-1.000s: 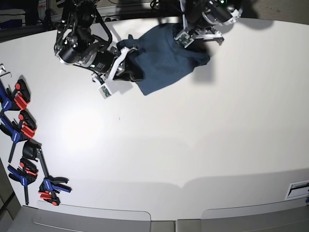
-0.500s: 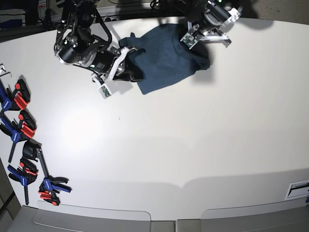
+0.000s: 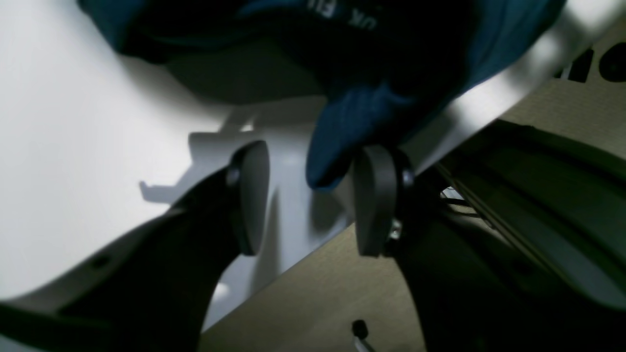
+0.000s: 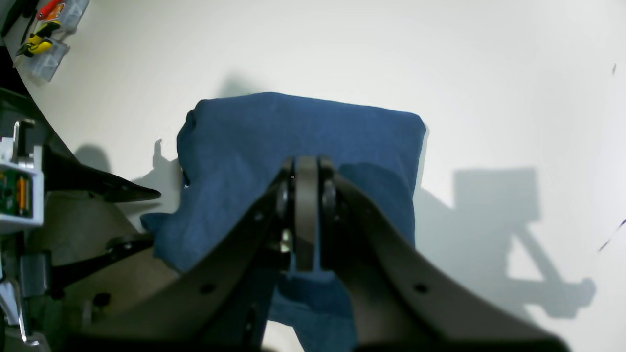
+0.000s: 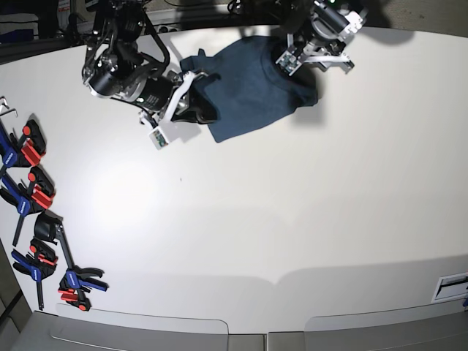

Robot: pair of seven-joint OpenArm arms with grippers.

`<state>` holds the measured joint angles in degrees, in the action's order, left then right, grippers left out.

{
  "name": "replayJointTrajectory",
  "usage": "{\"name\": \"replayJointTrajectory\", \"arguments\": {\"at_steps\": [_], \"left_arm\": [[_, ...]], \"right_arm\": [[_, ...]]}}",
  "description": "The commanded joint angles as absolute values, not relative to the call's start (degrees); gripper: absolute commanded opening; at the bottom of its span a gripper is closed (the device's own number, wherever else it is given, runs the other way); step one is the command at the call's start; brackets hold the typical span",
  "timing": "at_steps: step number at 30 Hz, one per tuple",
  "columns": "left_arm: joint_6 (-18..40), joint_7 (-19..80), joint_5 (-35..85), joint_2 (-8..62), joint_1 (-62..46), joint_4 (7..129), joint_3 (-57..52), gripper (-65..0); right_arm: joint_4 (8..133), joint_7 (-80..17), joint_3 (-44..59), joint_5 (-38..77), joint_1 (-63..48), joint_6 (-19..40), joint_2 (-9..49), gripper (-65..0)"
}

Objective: Fold the T-shirt properly

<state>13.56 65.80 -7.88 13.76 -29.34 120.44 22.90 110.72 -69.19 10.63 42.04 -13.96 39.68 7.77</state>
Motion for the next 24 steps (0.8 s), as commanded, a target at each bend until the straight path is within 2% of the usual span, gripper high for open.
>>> {"name": "replayJointTrajectory", "arguments": {"at_steps": [1,12,17,19,20,24], "left_arm": [[12.97,65.06,-9.69,14.33,-29.52,121.67,22.92,-38.7],[-0.54,60.53,-25.34,21.30,-29.32,121.67,22.92,-38.7],[-2.22,58.00,-25.47,21.93,-29.32,121.67,22.85,-38.7],[-3.20,56.51,-25.45,21.93,-29.19,121.64,22.44,-38.7],[-4.32,55.20,-25.45,21.93,-29.19,121.64,21.98,-38.8],[-5.21,51.33,-24.91,21.93,-29.19,121.64,18.72,-38.8]], "right_arm": [[111.74,-67.66,10.85,43.64,-13.30,40.00,8.10,-65.0],[111.74,-66.85,10.85,43.66,-10.96,40.00,8.10,-65.0],[111.72,-66.72,10.83,43.48,-9.34,40.00,8.05,-65.0],[111.72,-65.95,10.59,43.48,-9.39,40.00,8.05,-50.9],[111.72,-65.58,10.26,43.46,-9.39,40.00,8.08,-46.7],[111.72,-64.47,7.57,43.48,-9.37,40.00,8.10,-45.5]]}}
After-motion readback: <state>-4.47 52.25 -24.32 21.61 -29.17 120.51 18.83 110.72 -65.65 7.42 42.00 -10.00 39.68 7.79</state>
